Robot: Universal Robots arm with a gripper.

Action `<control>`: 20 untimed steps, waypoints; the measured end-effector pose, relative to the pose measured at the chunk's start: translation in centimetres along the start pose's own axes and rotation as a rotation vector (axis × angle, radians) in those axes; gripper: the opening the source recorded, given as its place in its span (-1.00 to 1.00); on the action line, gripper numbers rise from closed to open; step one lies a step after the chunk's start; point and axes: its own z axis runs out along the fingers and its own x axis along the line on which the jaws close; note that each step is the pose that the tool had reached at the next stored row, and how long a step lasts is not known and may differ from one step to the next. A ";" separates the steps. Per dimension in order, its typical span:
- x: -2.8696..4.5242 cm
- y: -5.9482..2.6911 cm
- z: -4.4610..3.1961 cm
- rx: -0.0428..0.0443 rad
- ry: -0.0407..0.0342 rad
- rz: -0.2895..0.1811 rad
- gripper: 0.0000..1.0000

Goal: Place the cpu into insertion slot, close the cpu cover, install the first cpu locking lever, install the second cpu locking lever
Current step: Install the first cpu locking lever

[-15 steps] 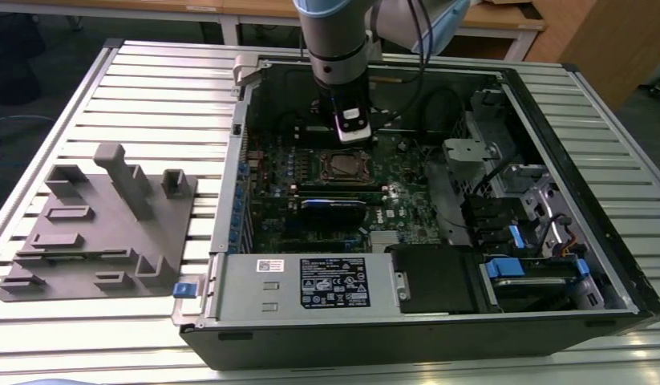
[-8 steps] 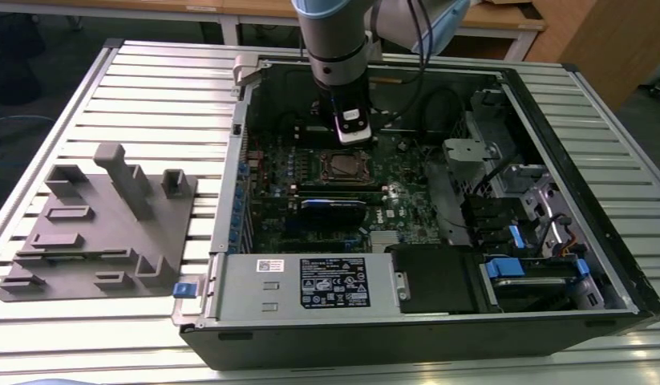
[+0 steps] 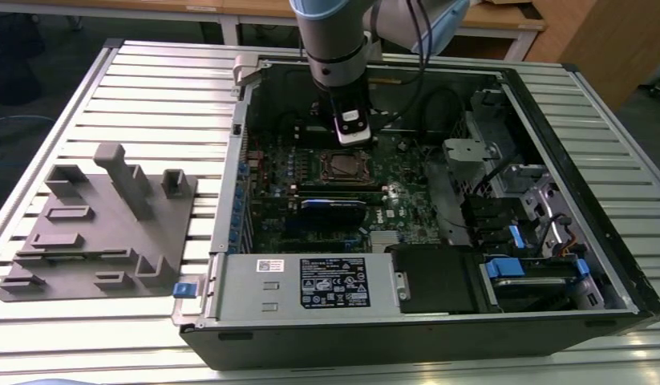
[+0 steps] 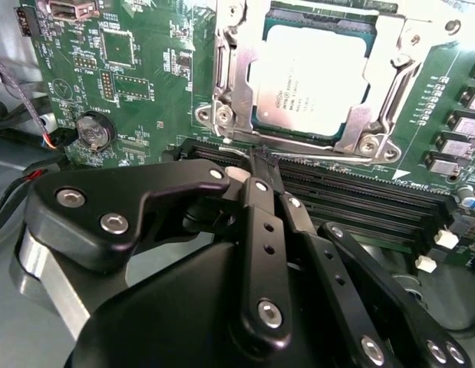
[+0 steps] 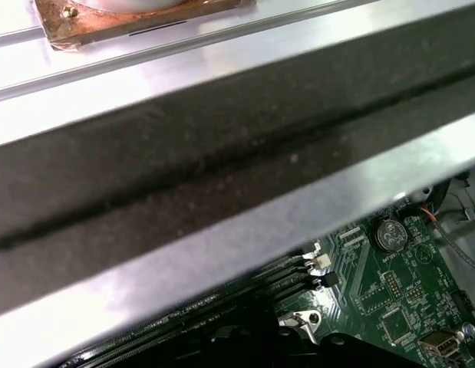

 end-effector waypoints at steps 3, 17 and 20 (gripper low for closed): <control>0.16 -0.08 0.03 -0.0027 -0.0058 -0.001 -0.79; 0.59 -0.18 0.19 -0.0075 -0.0165 -0.003 -0.79; 0.69 -0.21 0.17 -0.0078 -0.0166 -0.003 -0.79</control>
